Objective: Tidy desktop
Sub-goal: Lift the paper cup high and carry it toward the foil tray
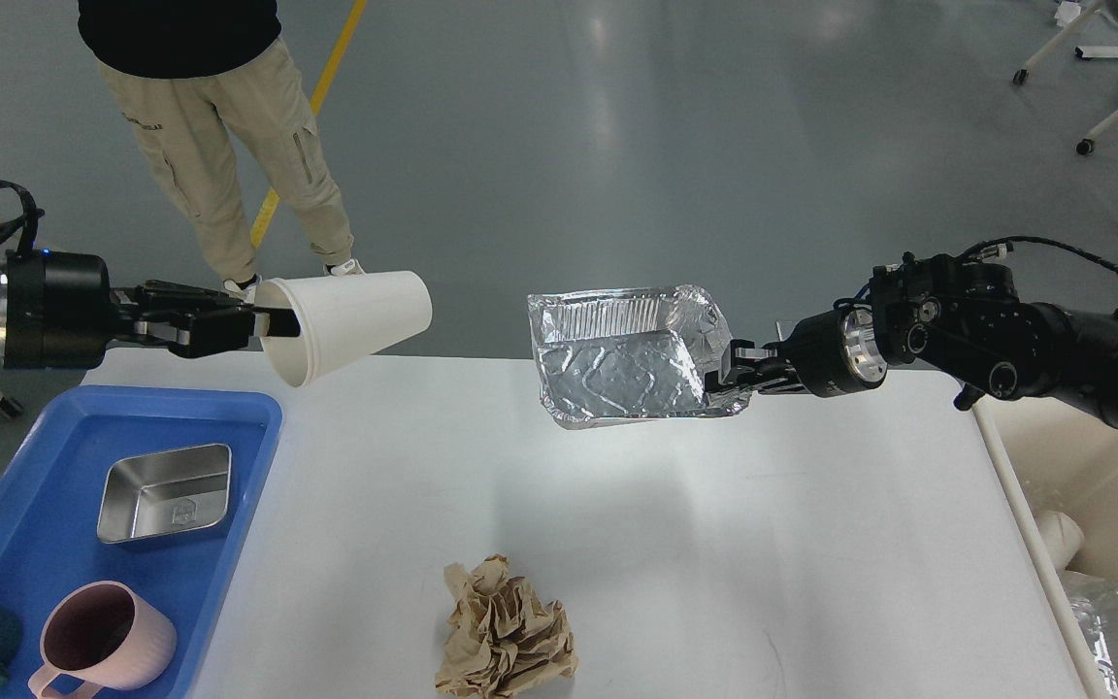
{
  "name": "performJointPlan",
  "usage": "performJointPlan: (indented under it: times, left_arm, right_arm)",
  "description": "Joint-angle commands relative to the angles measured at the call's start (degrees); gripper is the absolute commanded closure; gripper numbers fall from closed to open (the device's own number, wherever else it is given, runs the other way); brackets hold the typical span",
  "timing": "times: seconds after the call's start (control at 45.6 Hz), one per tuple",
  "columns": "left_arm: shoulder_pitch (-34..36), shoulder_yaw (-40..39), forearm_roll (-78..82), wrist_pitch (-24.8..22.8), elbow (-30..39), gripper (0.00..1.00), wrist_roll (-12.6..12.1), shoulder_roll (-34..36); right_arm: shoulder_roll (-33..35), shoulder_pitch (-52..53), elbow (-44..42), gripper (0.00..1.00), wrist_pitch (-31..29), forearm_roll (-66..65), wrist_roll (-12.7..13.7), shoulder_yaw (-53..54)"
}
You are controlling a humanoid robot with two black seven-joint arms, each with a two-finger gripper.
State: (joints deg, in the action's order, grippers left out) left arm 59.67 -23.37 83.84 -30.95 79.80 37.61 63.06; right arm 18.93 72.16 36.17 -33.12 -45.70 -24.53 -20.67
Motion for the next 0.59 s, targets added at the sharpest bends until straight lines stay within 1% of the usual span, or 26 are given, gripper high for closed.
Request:
performJointPlan:
  times: [0.0,0.066,0.132,0.197,0.241,0.46,0.57]
  left_arm:
    - [0.97,-2.83,-0.7,-2.1,-0.87,0.97,-0.87,-0.66]
    - [2.55,-2.74,-0.7,-2.19,-2.01,0.97,-0.95,-1.53]
    - [5.19,-2.39,0.09,-2.63,-3.85,0.97,-1.74,-4.86]
    - [8.35,-1.95,0.7,-4.46,-6.57,0.97,-2.53,-8.99]
    - [9.85,-1.68,2.11,-5.61,-8.16,0.97,-2.71,-10.58]
    - [15.65,-1.16,11.07,-9.74,-16.33,0.96,-2.8,-21.22]
    - [18.55,1.91,15.12,-10.27,-19.41,0.96,-2.8,-25.87]
  right_arm:
    - [0.23,0.35,0.3,1.0,-0.19,0.0,0.01,0.02]
    - [0.31,0.53,1.0,1.0,-0.1,0.0,0.01,0.02]
    - [0.4,0.62,1.53,1.0,-0.1,0.0,0.01,0.02]
    - [0.49,1.14,1.8,1.0,-0.1,0.0,0.01,0.02]
    - [0.49,1.23,1.88,1.0,-0.01,0.0,0.01,0.02]
    - [1.1,2.64,3.82,1.0,0.08,0.0,0.01,0.28]
    - [1.28,3.43,4.7,1.0,0.16,0.0,0.01,0.46]
